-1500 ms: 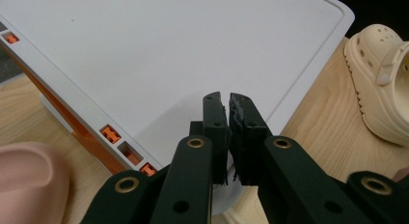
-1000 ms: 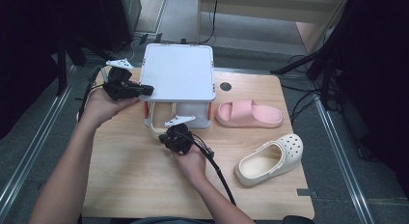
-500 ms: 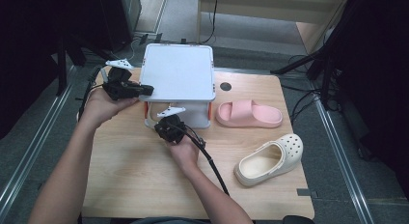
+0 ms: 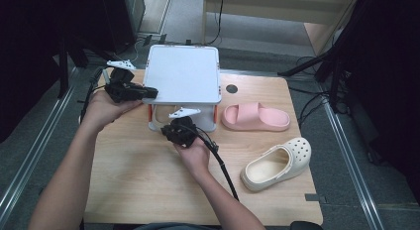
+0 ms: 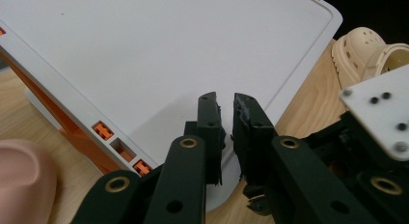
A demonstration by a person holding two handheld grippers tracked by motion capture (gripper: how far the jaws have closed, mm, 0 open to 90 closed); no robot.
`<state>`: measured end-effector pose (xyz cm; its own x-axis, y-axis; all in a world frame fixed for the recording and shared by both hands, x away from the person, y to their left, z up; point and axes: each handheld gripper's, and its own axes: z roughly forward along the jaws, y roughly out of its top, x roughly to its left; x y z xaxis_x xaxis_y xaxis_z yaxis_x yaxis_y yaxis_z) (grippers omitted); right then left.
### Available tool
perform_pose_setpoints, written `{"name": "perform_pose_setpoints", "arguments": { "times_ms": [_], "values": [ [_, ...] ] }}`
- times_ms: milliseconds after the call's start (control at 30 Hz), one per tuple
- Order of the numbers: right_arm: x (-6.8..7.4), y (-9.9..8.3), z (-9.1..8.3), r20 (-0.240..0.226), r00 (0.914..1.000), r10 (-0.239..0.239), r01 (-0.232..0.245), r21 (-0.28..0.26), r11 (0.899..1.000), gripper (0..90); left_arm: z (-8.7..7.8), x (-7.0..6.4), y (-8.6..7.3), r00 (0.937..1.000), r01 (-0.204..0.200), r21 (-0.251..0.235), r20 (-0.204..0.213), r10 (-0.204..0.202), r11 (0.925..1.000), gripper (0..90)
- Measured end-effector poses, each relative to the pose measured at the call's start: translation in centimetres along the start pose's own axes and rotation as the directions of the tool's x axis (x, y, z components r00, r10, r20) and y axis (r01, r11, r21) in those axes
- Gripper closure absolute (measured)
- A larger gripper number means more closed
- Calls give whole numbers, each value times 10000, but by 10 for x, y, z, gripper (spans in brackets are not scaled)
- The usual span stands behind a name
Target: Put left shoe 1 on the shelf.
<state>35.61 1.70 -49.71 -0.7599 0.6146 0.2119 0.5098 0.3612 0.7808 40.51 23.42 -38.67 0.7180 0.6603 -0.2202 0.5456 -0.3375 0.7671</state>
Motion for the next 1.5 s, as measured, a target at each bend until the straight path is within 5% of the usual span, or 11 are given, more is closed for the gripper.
{"name": "perform_pose_setpoints", "arguments": {
  "times_ms": [200, 300, 400, 967, 1500],
  "values": [
    [3, -5, -24, -248, 9996, -161, 161, -25, 9999, 748, 1, -3, 2, 9998, 163, 16, 115, -163, 9999, 614],
    [3, -8, -45, -530, 9983, -242, 252, 186, 9995, 695, -2, -7, 5, 9975, 655, -120, 286, -652, 9978, 564],
    [4, -11, -62, -471, 9976, -507, 510, 56, 9987, 677, -6, -10, 7, 9976, 626, -268, 328, -617, 9977, 540],
    [-17, -38, -133, 66, 9999, -101, 102, -278, 9996, 644, -20, -52, -2, 9997, -58, 19, 217, 57, 10000, 494],
    [-39, -60, -180, 781, 9954, 560, -514, -599, 9969, 635, -14, -69, -22, 9995, -176, 117, 267, 173, 9998, 483]
  ]
}}
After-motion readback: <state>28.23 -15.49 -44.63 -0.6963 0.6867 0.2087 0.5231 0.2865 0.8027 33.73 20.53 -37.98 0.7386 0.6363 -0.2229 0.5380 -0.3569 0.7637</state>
